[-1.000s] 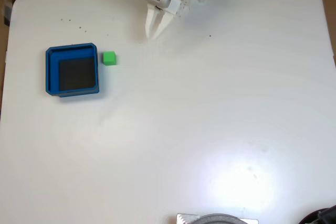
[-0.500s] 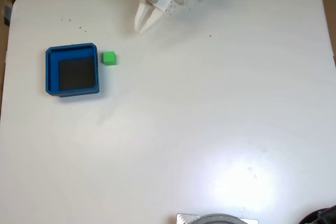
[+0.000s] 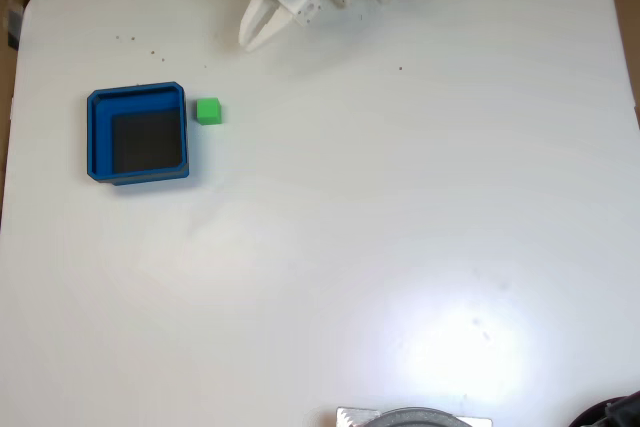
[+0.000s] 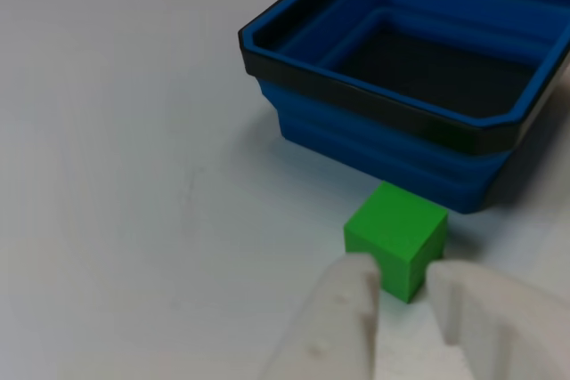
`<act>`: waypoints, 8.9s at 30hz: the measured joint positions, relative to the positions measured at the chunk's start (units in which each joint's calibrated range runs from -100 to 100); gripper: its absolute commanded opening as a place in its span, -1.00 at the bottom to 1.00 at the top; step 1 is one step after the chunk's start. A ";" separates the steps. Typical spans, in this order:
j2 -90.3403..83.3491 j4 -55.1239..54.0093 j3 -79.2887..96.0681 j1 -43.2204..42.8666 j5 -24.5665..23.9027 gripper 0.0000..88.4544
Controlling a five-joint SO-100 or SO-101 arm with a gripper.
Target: Pick up green cube and drop it in the blue box
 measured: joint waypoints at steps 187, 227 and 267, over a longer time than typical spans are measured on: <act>116.96 30.04 -102.46 -2.49 -17.09 -0.31; 120.55 29.71 -102.19 -1.85 -17.09 -0.31; 122.06 29.71 -102.28 -1.85 -17.09 -0.73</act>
